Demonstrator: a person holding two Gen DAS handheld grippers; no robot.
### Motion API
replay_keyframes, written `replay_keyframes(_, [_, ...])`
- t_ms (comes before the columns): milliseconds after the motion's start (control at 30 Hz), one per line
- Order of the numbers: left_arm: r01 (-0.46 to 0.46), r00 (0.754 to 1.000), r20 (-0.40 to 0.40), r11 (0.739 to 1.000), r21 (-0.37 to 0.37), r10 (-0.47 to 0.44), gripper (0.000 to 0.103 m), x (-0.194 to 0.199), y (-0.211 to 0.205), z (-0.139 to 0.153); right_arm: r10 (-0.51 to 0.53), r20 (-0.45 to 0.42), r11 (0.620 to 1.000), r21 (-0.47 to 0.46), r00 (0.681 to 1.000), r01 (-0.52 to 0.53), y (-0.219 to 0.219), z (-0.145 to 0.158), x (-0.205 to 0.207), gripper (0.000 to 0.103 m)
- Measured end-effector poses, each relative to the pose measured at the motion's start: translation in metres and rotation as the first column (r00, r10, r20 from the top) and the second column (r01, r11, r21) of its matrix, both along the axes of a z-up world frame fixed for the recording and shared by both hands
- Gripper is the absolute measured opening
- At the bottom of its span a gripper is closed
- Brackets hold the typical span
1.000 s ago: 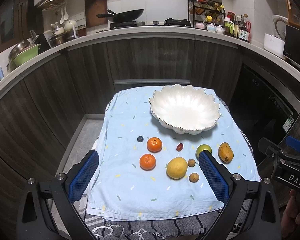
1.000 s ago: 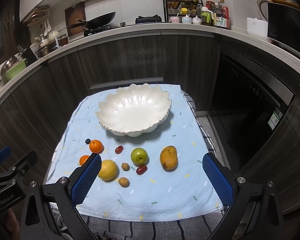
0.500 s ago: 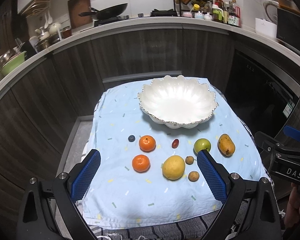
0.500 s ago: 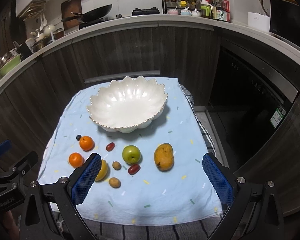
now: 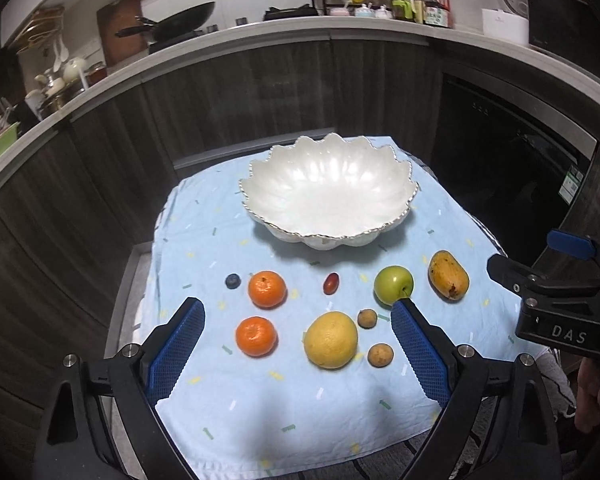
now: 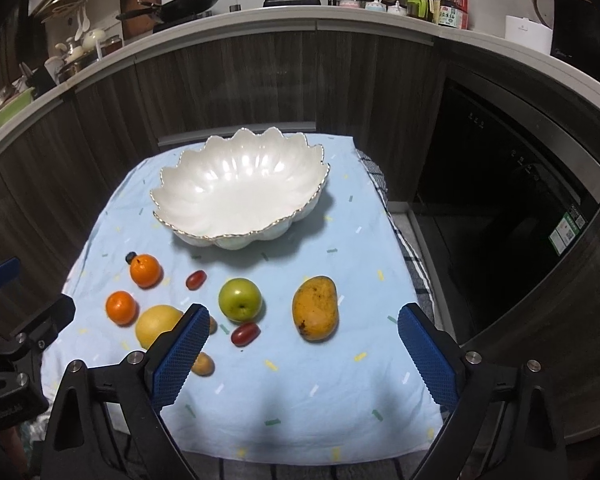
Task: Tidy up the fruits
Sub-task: 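Move left tool toward the yellow grapefruit while right tool approaches the mango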
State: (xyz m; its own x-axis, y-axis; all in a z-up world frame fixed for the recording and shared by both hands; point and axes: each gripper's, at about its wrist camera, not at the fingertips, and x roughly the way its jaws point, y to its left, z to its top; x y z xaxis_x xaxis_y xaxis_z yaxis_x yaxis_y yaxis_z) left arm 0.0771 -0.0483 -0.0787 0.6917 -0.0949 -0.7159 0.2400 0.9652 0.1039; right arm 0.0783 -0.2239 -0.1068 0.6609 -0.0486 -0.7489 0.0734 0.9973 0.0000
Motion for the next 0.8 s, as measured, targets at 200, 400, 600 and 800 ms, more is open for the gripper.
replay_keyframes(200, [0.03, 0.999, -0.032, 1.0, 0.002, -0.029, 0.09, 0.01, -0.007, -0.02, 0.004, -0.014, 1.0, -0.006, 1.0, -0.004, -0.001, -0.016, 0.007, 0.092])
replay_keyframes(400, [0.051, 0.997, -0.053, 0.999, 0.009, -0.05, 0.083, 0.021, -0.012, -0.039, 0.01, -0.032, 1.0, -0.021, 0.999, -0.011, -0.001, -0.032, 0.017, 0.088])
replay_keyframes(600, [0.086, 0.994, -0.068, 0.996, 0.035, -0.084, 0.08, 0.027, -0.019, -0.063, -0.005, -0.041, 0.999, -0.04, 0.999, 0.004, -0.004, -0.048, 0.025, 0.087])
replay_keyframes(800, [0.113, 0.989, -0.105, 0.993, 0.034, -0.109, 0.073, 0.03, -0.024, -0.084, -0.027, -0.051, 0.999, -0.043, 0.998, 0.025, -0.008, -0.064, 0.033, 0.087])
